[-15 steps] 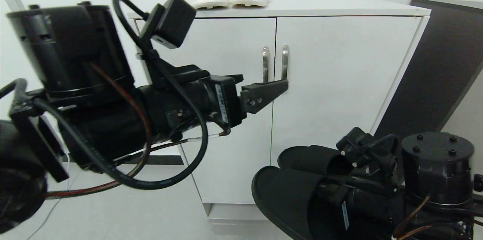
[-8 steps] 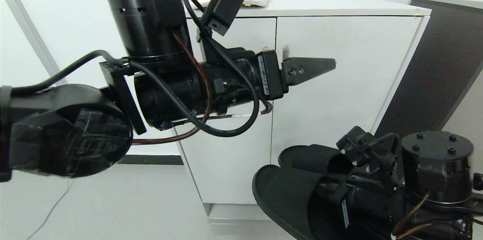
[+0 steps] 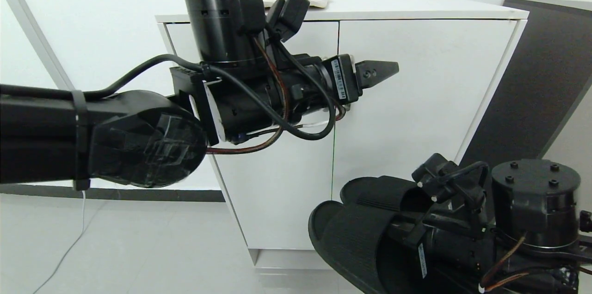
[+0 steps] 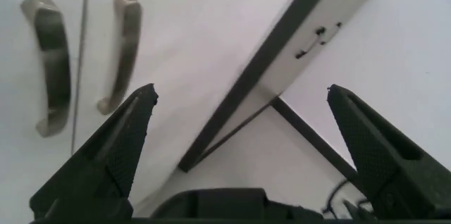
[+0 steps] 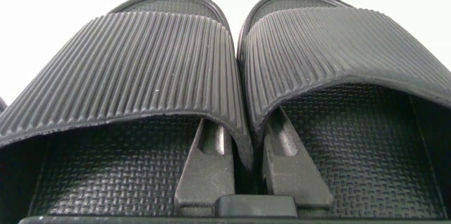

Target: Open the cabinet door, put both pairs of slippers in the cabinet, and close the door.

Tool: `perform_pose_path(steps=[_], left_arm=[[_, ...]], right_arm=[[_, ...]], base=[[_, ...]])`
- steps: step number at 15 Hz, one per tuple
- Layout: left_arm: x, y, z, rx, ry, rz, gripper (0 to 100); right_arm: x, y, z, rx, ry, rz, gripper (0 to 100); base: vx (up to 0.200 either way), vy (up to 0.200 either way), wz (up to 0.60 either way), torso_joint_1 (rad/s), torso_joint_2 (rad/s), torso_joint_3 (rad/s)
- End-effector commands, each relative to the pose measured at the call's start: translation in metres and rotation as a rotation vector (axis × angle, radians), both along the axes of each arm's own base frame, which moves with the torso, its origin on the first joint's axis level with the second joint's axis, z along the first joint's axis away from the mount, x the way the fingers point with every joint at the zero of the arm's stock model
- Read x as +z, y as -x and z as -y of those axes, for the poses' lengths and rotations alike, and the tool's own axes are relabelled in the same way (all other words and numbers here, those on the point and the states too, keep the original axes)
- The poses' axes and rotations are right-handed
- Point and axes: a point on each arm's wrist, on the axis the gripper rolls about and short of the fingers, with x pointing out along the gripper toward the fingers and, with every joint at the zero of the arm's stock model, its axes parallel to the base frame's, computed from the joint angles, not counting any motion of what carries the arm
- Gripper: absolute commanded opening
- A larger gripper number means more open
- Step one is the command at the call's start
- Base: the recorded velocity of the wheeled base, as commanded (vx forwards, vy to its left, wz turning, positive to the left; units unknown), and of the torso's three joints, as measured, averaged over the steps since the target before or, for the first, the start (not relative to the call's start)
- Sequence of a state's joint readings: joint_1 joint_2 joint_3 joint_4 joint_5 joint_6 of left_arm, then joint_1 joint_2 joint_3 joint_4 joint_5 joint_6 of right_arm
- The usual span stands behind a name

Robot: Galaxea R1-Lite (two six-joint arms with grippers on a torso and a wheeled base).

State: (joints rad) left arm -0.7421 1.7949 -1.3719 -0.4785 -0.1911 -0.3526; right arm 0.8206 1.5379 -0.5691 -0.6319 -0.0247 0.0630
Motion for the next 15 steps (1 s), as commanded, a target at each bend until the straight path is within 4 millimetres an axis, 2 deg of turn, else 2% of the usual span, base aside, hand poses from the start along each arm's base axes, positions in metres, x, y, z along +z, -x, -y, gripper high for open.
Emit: perform_pose_path(steps=[1,5,11,15], left_arm=[[-0.009,-0.011,0.009,0.037,-0.021,0.001,100],[-0.016,-0.020,0.015,0.071,-0.045,0.005,100],[-0.016,-0.036,0.007,0.114,-0.042,0.008,100],[-0.019,-0.046,0.016,0.113,-0.038,0.010,100]], right_arm=[[0.000,0.000,0.000,-0.001,0.001,0.002,0],[0.001,0.000,0.000,-0.002,-0.002,0.006,0],[0.004,0.002,0.002,-0.002,-0.010,0.013,0],[0.004,0.003,0.003,0.005,0.001,0.026,0]], base=[[0.000,0.000,0.00,0.000,0.00,0.000],[0.000,0.000,0.00,0.000,0.00,0.000],[0.000,0.000,0.00,0.000,0.00,0.000],[0.000,0.000,0.00,0.000,0.00,0.000]])
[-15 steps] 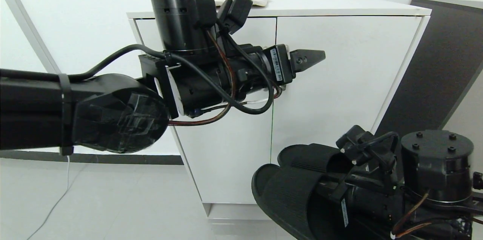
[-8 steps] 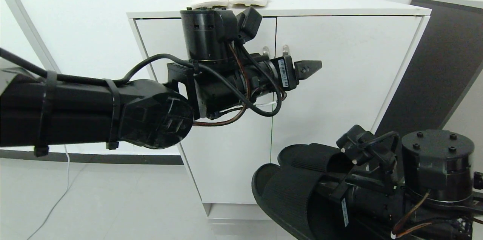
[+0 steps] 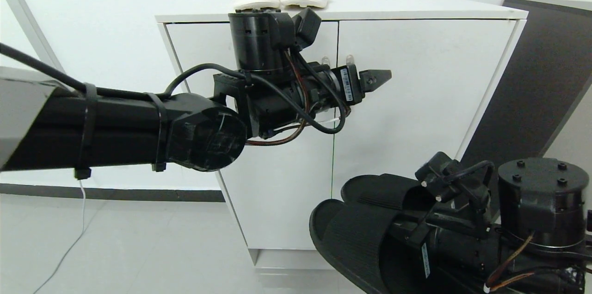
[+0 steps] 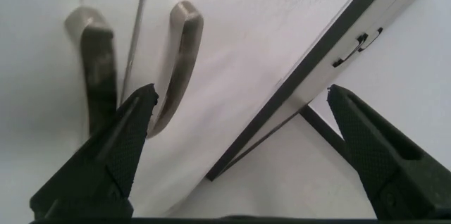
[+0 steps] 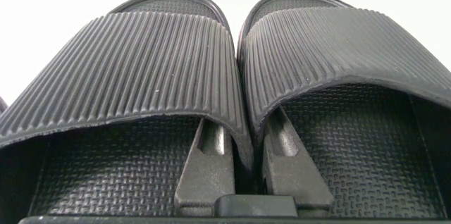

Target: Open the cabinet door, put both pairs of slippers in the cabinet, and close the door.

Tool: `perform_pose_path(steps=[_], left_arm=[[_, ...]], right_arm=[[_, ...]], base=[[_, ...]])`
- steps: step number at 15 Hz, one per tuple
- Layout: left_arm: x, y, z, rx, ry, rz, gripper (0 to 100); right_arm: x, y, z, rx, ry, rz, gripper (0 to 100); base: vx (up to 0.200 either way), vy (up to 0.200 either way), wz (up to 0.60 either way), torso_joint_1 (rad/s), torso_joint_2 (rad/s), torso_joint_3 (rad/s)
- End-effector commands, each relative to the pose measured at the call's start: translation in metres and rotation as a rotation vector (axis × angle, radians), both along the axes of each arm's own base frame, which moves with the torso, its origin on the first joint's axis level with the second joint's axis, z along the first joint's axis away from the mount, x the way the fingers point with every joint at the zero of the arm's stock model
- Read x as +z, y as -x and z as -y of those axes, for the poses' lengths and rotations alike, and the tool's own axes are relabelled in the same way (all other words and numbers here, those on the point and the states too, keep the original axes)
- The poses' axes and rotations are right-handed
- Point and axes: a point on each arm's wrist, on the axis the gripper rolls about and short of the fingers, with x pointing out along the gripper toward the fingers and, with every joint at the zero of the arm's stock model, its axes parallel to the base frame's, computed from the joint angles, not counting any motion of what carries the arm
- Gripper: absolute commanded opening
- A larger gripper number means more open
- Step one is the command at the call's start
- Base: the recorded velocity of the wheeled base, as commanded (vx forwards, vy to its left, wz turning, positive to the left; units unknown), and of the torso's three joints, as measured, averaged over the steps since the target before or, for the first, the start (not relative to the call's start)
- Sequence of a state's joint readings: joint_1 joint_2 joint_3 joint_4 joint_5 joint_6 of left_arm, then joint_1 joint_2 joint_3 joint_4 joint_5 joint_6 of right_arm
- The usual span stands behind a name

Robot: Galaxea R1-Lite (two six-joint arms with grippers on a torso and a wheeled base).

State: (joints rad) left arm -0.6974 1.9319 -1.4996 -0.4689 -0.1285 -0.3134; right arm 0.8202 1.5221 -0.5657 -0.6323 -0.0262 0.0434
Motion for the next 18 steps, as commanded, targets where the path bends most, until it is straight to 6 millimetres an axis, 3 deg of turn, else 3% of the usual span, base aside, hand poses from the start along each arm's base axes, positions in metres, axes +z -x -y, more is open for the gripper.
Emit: perform_pose_path(steps=[1,5,6,10,18], left_arm=[[-0.003,-0.006,0.004,0.001,-0.001,-0.005,100],[0.001,-0.005,0.004,-0.005,0.010,-0.018,100],[0.002,-0.005,0.004,-0.005,0.014,-0.020,0],[0.005,0.002,0.001,-0.015,0.031,-0.030,0],[0.011,0.046,-0.011,-0.071,0.030,-0.029,0]], right_arm=[[0.001,0.001,0.001,0.001,-0.002,0.003,0],[0.001,0.001,0.000,0.004,-0.003,0.002,0],[0.000,0.001,0.001,0.004,-0.001,0.001,0],[0.004,0.012,0.003,0.062,-0.015,0.005,0],[0.000,0.035,0.021,0.270,0.003,0.038,0]], base=[[0.000,0.000,0.00,0.000,0.00,0.000],[0.000,0.000,0.00,0.000,0.00,0.000],[0.000,0.000,0.00,0.000,0.00,0.000],[0.000,0.000,0.00,0.000,0.00,0.000],[0.000,0.000,0.00,0.000,0.00,0.000]])
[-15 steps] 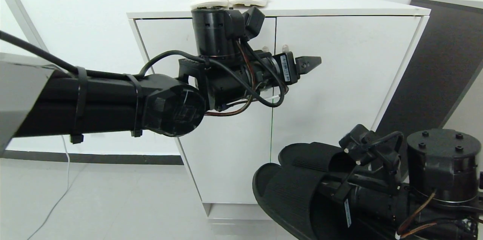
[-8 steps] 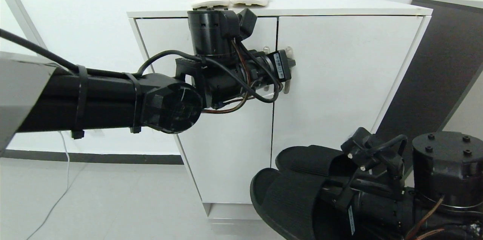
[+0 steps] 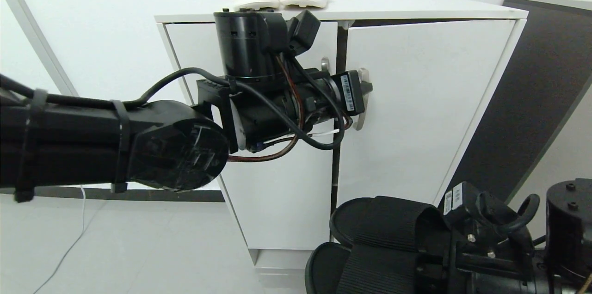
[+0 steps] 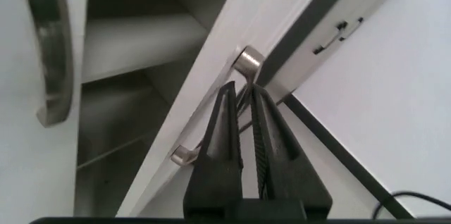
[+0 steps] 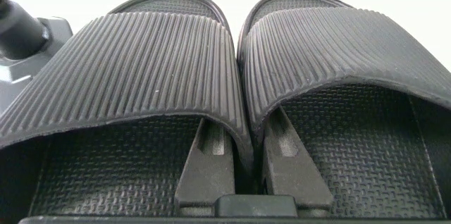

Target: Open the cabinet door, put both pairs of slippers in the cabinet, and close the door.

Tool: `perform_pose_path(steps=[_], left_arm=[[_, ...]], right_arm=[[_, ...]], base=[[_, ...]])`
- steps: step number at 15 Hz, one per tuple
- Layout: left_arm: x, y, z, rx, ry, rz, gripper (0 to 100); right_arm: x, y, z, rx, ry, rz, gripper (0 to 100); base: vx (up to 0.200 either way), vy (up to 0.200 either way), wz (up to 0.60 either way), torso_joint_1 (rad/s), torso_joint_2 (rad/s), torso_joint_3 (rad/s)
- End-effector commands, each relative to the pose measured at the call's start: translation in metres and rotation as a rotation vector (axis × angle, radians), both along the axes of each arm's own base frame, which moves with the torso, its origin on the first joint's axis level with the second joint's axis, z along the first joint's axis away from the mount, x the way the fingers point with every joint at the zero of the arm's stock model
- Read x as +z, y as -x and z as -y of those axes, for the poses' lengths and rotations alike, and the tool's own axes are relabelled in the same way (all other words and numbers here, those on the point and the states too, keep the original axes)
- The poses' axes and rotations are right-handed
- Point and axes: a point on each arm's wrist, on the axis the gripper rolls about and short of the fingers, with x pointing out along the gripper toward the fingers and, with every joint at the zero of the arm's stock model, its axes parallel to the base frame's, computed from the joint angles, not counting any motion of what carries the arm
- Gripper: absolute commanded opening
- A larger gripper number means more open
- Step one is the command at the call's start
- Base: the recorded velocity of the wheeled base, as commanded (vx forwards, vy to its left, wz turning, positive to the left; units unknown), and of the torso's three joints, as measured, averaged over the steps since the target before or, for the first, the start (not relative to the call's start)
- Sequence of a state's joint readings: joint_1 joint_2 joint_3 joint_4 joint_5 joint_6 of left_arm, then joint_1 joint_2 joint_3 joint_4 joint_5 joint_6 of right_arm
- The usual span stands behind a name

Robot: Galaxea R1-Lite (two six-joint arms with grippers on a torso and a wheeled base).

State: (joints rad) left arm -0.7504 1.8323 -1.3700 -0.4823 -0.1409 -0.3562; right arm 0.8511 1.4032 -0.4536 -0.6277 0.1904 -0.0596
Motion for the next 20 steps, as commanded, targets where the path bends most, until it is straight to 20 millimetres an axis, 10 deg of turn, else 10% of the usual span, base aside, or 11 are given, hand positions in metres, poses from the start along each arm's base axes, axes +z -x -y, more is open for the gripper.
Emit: perform_pose_path(steps=[1,8,20], left_arm=[[0.009,0.014,-0.008,-0.009,0.012,0.014,0],[0.012,0.059,-0.044,-0.059,0.017,0.030,0],[0.009,-0.014,-0.040,-0.030,0.036,0.062,0]], right_arm=[[0.002,0.003,0.003,0.002,-0.008,0.007,0],[-0.001,0.002,0.002,0.008,0.007,0.012,0],[-0.005,0.003,0.002,0.015,0.024,0.012,0]], base=[[0.000,0.000,0.00,0.000,0.00,0.000],[0.000,0.000,0.00,0.000,0.00,0.000],[0.000,0.000,0.00,0.000,0.00,0.000]])
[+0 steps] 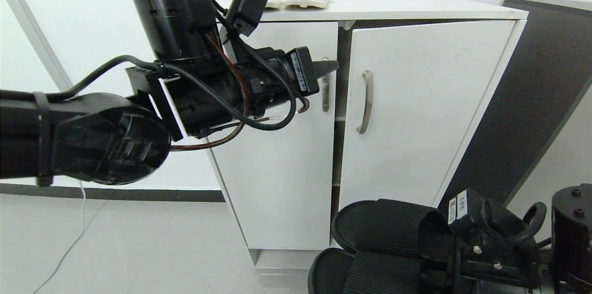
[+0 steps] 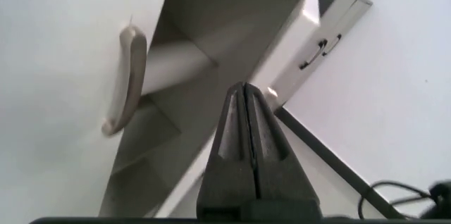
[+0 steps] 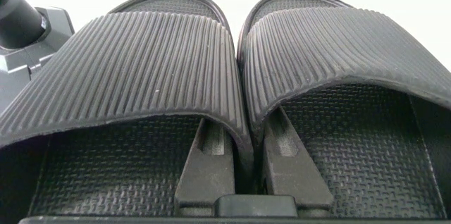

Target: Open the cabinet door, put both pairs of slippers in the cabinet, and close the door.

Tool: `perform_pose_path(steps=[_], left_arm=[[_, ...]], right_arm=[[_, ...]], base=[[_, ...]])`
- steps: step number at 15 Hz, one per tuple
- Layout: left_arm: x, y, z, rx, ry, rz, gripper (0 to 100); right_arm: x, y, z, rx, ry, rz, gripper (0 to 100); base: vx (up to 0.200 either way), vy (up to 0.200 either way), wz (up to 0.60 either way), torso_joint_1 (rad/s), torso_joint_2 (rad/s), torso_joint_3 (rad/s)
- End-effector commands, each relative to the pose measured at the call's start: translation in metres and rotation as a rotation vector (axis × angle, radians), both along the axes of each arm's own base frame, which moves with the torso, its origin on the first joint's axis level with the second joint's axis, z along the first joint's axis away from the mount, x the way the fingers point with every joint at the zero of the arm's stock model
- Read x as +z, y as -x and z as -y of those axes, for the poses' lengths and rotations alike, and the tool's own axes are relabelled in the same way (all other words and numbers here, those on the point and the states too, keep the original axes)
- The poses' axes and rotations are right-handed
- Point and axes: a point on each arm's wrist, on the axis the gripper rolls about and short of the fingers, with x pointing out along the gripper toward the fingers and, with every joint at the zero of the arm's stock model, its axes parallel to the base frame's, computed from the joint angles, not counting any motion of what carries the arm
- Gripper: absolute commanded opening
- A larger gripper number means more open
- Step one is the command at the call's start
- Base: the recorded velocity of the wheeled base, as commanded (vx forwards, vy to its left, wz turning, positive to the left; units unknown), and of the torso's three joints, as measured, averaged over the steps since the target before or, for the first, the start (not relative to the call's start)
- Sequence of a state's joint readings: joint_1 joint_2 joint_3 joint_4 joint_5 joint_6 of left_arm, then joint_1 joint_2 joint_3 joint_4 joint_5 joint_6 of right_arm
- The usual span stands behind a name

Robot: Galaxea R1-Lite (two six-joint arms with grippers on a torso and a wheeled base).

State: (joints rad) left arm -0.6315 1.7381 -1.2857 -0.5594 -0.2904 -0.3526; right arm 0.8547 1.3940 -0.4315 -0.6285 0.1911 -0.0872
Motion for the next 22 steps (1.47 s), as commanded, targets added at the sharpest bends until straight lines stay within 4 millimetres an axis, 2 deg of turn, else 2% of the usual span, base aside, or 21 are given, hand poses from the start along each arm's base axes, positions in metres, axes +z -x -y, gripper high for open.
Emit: perform_pose_path(steps=[1,4,12,15,18,20,22], left_arm=[[-0.006,-0.013,0.010,0.000,-0.005,-0.010,0],[-0.002,-0.026,0.019,-0.005,0.030,-0.014,0],[-0.005,-0.033,0.032,-0.023,0.036,-0.018,0],[-0.001,-0.025,0.034,-0.034,0.040,-0.011,0],[-0.005,0.011,0.054,-0.133,0.007,-0.007,0],[-0.004,0.027,0.064,-0.183,-0.004,0.010,0],[-0.002,0.031,0.066,-0.197,0.008,0.024,0]], right_arm=[[-0.001,0.000,-0.001,0.004,0.004,-0.003,0],[-0.003,0.003,-0.002,0.017,0.011,-0.009,0],[-0.010,0.005,-0.006,0.040,0.032,-0.027,0],[-0.012,0.009,-0.009,0.066,0.039,-0.033,0],[-0.016,0.014,-0.009,0.096,0.060,-0.028,0],[-0.016,0.016,-0.009,0.121,0.054,-0.031,0],[-0.017,0.017,-0.008,0.126,0.056,-0.027,0]], base=[[0.000,0.000,0.00,0.000,0.00,0.000],[0.000,0.000,0.00,0.000,0.00,0.000],[-0.025,0.000,0.00,0.000,0.00,0.001],[-0.200,0.000,0.00,0.004,0.00,0.002],[-0.200,0.000,0.00,-0.004,0.00,0.005],[-0.200,0.000,0.00,0.000,0.00,0.002],[-0.200,0.000,0.00,0.000,0.00,0.000]])
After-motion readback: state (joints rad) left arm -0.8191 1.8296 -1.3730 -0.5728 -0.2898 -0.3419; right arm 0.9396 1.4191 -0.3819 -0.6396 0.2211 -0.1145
